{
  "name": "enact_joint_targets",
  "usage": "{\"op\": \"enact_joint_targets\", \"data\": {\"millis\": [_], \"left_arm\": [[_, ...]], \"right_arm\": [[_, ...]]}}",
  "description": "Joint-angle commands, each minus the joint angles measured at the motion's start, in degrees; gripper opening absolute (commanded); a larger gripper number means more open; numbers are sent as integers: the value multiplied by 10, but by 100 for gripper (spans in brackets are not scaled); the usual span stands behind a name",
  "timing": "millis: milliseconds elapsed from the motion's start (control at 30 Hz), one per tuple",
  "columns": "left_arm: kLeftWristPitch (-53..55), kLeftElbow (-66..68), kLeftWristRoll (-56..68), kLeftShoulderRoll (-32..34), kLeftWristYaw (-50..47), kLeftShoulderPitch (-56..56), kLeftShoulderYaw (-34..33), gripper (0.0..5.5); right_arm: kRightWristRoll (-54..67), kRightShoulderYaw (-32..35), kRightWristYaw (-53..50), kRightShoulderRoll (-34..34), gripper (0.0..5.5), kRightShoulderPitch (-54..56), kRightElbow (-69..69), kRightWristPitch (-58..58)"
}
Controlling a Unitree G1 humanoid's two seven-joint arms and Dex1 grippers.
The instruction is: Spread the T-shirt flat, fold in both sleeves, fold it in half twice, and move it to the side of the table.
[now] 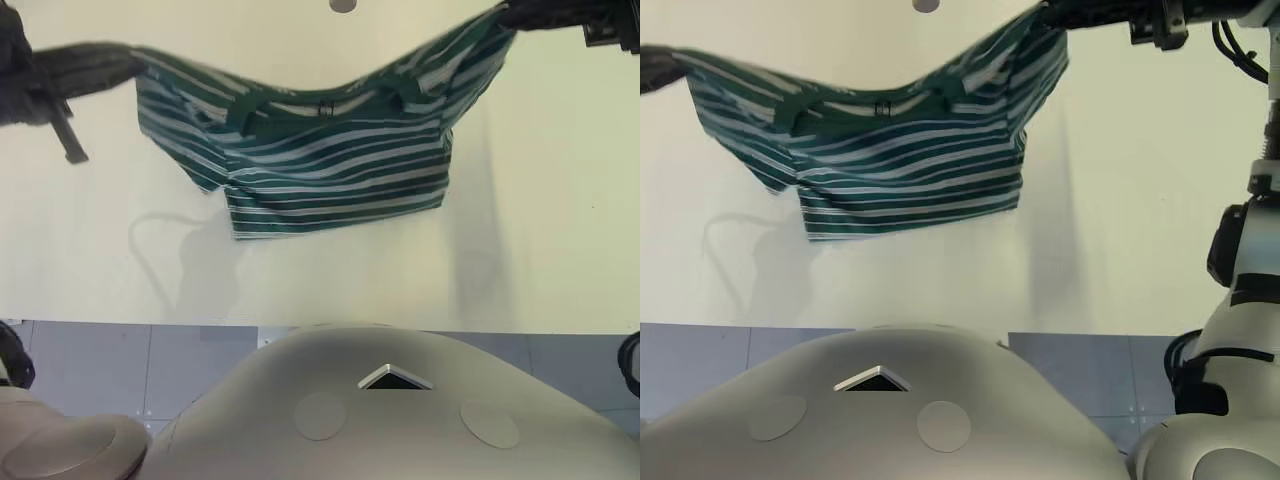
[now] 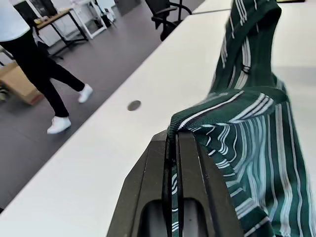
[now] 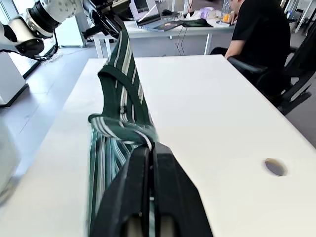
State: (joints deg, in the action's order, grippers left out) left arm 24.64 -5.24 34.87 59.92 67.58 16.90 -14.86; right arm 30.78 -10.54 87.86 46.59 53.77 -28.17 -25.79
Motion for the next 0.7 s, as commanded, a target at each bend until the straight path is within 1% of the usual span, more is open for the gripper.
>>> {"op": "enact_joint_targets", "data": {"millis": [33,200,300,367,400,467,533,600,700], "left_arm": [[-5,77,-23,-17,-10,138,33,0],[-17,156,-43,-30,-8,238,46,0],[-39,228,-72,-41,-20,327,57,0],[-29,230,-60,-44,-6,343,50,0],[-11,215,-42,-42,9,333,45,0],[39,143,11,-26,48,271,23,0],[85,69,52,-7,70,201,-6,0],[135,-4,89,18,85,121,-56,0],[222,-122,145,43,106,-14,-166,0]], "right_arm": [[-36,39,-39,-46,1,113,-116,41],[-72,71,-53,-75,1,190,-219,90],[-91,95,-81,-89,1,236,-276,118],[-90,109,-67,-91,1,247,-286,110],[-86,111,-44,-87,1,241,-279,94],[-42,86,24,-55,1,188,-205,36],[7,66,46,-23,1,136,-122,-18],[64,64,46,17,1,85,-33,-72],[158,69,46,103,1,-15,110,-154]]}}
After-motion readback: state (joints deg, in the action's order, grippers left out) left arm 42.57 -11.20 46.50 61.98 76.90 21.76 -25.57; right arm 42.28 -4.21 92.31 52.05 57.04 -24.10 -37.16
